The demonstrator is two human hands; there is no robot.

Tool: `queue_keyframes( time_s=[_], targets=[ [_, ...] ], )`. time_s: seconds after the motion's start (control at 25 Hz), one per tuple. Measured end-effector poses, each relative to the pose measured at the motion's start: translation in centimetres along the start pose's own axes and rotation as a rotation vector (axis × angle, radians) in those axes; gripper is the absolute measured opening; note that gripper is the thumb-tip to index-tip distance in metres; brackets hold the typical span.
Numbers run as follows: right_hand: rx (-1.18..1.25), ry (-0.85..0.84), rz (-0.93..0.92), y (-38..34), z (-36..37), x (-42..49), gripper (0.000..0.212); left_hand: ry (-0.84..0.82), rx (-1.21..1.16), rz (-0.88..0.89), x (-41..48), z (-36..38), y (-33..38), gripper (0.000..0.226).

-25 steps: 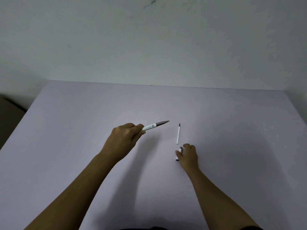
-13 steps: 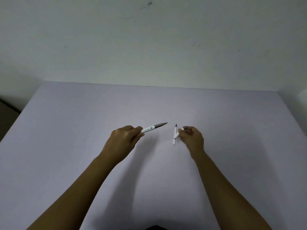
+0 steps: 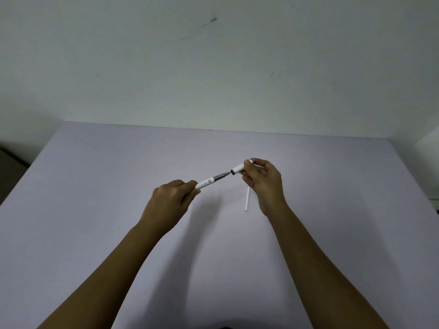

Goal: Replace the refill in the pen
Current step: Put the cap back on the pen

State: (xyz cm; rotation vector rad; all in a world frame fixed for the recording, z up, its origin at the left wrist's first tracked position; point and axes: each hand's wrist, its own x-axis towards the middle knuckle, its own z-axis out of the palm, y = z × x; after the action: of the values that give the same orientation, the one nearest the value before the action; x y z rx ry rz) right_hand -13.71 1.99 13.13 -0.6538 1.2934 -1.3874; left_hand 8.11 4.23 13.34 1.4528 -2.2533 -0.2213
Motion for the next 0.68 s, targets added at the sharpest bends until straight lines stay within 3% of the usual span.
queue_keyframes(
  time_s=[0.68],
  targets=[
    [-0.146, -0.136, -0.058, -0.6, 2.9, -1.9, 0.015, 0.032, -0.005, -0.025, -0.3, -0.3, 0.5, 0.038]
  ],
)
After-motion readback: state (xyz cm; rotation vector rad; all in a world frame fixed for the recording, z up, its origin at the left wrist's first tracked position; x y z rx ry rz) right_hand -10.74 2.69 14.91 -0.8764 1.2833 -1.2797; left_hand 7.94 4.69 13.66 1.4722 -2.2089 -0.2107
